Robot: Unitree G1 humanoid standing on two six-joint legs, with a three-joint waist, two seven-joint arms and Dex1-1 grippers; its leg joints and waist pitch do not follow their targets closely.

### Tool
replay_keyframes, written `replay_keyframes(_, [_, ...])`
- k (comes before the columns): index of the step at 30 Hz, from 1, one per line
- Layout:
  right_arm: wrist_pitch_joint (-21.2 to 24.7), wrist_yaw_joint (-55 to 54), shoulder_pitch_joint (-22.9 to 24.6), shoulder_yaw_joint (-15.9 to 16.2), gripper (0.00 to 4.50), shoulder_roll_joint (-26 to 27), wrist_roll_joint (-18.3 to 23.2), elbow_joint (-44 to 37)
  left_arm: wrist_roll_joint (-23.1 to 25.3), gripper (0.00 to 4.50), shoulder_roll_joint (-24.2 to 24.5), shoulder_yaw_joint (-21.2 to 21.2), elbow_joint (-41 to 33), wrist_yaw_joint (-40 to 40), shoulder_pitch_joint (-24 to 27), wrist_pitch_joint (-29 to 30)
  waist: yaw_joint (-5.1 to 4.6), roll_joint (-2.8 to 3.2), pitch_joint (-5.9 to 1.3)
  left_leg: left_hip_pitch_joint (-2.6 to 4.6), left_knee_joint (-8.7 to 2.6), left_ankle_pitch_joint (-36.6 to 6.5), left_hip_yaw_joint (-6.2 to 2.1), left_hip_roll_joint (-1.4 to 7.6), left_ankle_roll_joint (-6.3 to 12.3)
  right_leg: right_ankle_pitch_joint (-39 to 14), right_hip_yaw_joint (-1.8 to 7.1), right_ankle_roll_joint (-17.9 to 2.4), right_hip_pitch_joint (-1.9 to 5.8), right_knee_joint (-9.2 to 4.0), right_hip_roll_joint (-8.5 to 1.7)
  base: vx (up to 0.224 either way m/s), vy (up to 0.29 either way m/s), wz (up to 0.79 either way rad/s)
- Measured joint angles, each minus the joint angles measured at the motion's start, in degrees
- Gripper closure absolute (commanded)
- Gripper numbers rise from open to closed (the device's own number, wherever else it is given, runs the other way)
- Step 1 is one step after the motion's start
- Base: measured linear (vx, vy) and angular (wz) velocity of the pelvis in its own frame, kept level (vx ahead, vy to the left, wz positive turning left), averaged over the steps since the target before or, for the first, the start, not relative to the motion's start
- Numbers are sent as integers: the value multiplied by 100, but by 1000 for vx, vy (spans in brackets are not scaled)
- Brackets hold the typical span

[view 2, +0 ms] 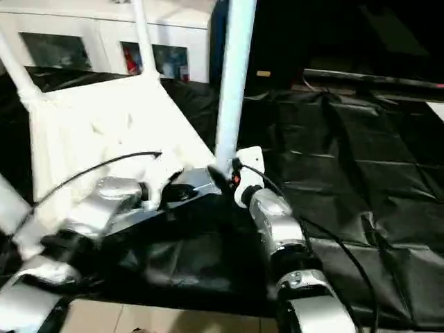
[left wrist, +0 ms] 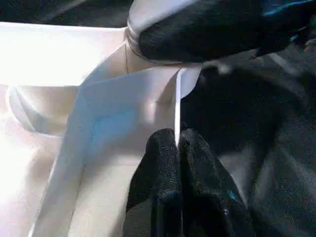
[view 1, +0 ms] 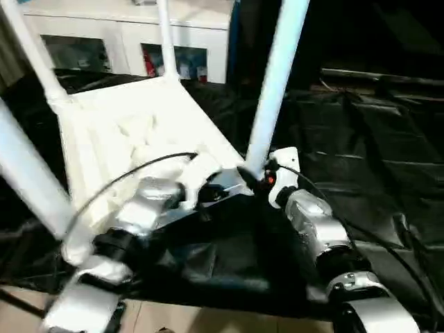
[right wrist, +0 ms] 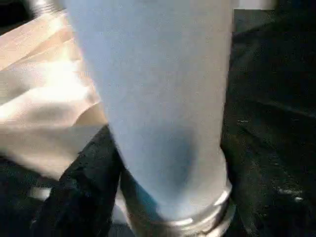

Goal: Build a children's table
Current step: Rotate leg to tighten

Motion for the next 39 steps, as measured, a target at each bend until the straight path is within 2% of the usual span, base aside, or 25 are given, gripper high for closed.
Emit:
replay_keyframes(3, [-27, 1090, 111, 461, 93, -460, -45, -253, -52, 450, 380, -28, -171, -593, 168, -213, 0, -9, 5, -2, -3, 1, -3, 5, 0, -1, -3, 0, -2, 0, 4, 0, 0, 0])
replay_keyframes(6, [1, 1864, 210, 661, 93, -734, -71, -524, -175, 450, 637, -92, -345, -1091, 290, -266, 9, -28, 11, -6, 1, -1, -1, 5, 0, 0, -2, 0, 0, -8, 4, 0, 0, 0])
replay_keyframes(11, [210, 2738, 253, 824, 107, -940, 46, -712, -346, 450, 849, -164, -688, -1656, 469, -128, 69, -39, 13, -12, 3, -6, 2, 3, 8, 0, -3, -1, 1, -17, 2, 0, 0, 0])
replay_keyframes(12, [216, 2793, 253, 845, 126, -941, 46, -712, -360, 450, 857, -179, -729, -1729, 486, -86, 83, -39, 13, -12, 4, -6, 2, 3, 8, 0, -3, -1, 0, -15, 2, 0, 0, 0])
replay_keyframes(17, [287, 2944, 257, 890, 165, -973, 102, -732, -395, 450, 880, -215, -801, -1849, 519, -53, 125, -39, 14, -11, 8, -6, 2, 4, 7, 0, -2, -1, 0, -12, 1, 0, 0, 0])
replay_keyframes(22, [402, 2947, 318, 883, 181, -940, 108, -854, -394, 450, 876, -222, -804, -1833, 523, -73, 156, -40, 13, -10, 6, -6, 2, 5, 7, 0, -3, -1, -1, -10, 2, 0, 0, 0])
replay_keyframes(26, [336, 2256, 328, 726, 182, -769, 16, -713, -263, 450, 690, -197, -650, -1349, 456, -132, 145, -43, 11, 7, 21, -3, 1, 5, 5, 0, 2, -1, 6, 10, 2, 0, 0, 0])
replay_keyframes(30, [318, 249, 83, 234, 183, -205, -61, -184, -26, 450, 79, -112, -71, -181, 73, -50, 62, -49, 12, 18, 32, -1, 0, -6, 0, 19, 7, -20, 10, 22, -11, -30, 1, 0])
replay_keyframes(37, [300, -1037, -6, 2, 183, 79, -182, -44, 60, 450, -473, -55, 252, 577, -163, 189, 61, -8, -12, 18, 30, -1, 1, -15, 1, 16, 5, -13, 27, 1, -20, 0, 0, 0])
replay_keyframes(39, [227, -1047, 7, -19, 127, 89, -183, -28, 61, 450, -492, -47, 253, 578, -164, 189, 64, -1, -16, 16, 28, -2, 1, -17, 3, 12, 5, -6, 29, -5, -22, 0, 0, 0])
